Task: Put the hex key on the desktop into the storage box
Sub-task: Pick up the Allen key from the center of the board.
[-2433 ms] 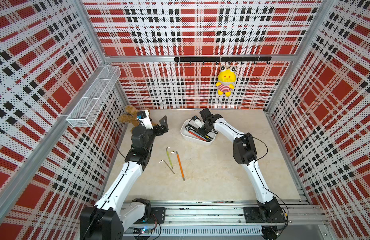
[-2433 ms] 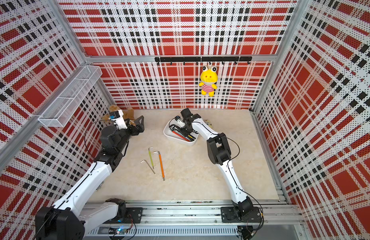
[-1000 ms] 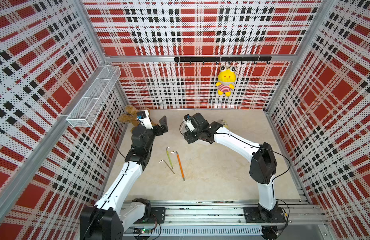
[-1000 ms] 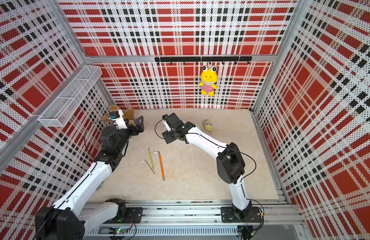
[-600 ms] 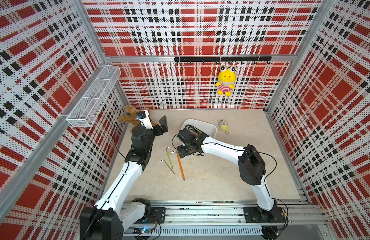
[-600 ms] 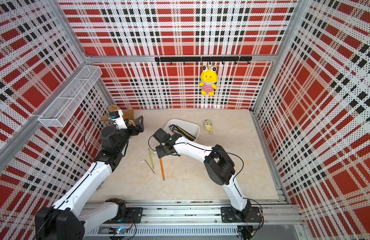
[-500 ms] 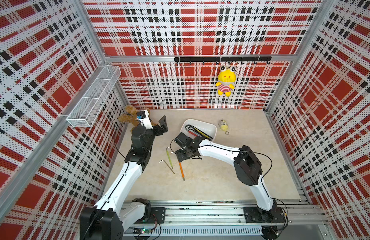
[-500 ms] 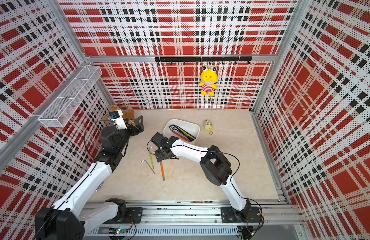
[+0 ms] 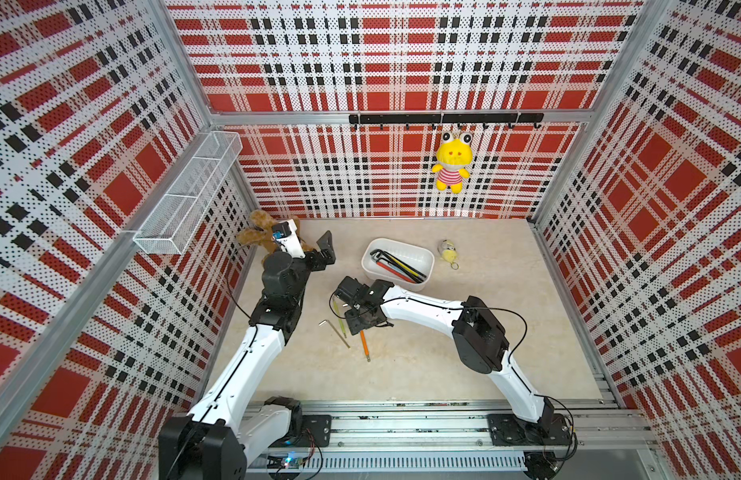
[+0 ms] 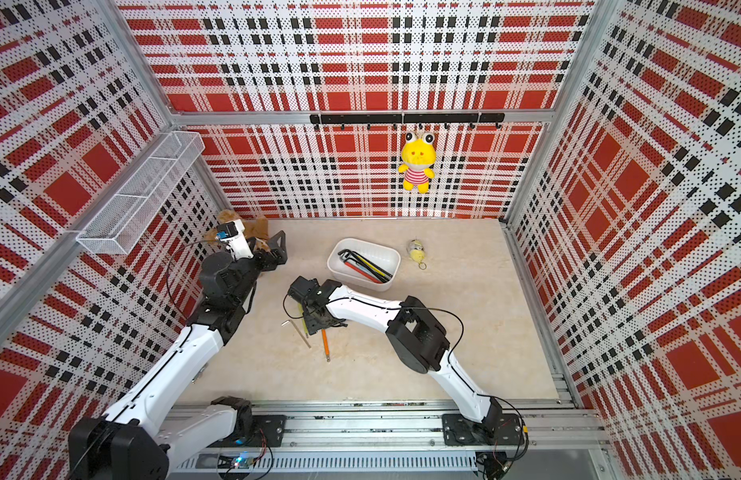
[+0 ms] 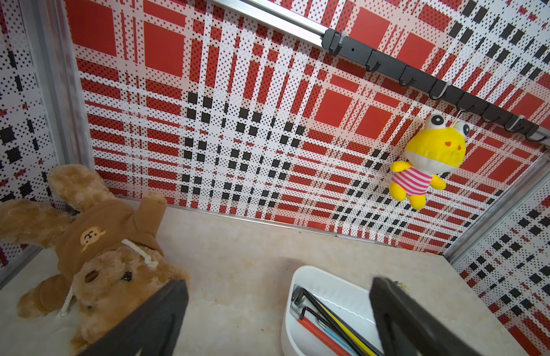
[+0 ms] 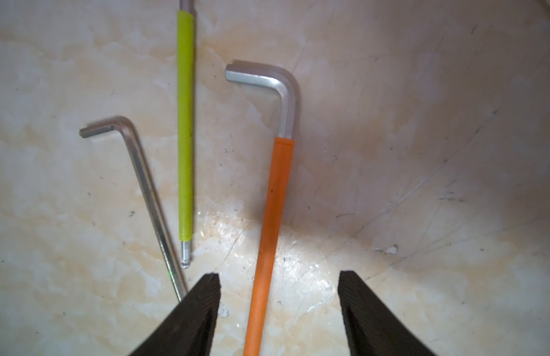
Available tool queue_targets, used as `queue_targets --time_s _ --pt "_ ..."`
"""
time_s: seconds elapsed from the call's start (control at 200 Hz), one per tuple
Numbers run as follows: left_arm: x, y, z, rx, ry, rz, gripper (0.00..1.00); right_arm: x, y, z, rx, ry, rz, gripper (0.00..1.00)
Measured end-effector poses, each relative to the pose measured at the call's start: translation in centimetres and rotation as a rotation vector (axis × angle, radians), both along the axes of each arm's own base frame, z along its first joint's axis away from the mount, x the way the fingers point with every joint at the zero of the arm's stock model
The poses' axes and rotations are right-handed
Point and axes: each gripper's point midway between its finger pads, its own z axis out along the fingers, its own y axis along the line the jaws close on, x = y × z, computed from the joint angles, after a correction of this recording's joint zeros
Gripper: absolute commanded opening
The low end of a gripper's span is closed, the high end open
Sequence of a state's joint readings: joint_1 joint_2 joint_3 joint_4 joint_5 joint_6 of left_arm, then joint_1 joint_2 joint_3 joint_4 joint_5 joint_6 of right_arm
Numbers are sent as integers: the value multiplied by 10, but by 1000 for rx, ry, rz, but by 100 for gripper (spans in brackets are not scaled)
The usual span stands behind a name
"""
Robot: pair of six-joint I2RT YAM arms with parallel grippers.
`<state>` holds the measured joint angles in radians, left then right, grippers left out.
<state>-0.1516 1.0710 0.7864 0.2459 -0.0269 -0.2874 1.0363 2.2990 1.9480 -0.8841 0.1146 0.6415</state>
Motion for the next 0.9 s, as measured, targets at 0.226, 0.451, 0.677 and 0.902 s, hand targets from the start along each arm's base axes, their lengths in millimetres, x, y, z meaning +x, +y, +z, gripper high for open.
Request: queue_targets --time_s 0.226,0.451,0.677,0.902 --pt "0 0 0 0 0 0 99 -6 -2 -11 -25 23 0 63" --pt "0 0 0 0 0 0 99 -13 1 -21 -36 44 15 59" --pt "0 2 0 -1 0 4 99 -19 1 -28 -49 61 23 55" --pt "0 2 0 -1 0 5 99 -20 0 -28 -50 67 24 47"
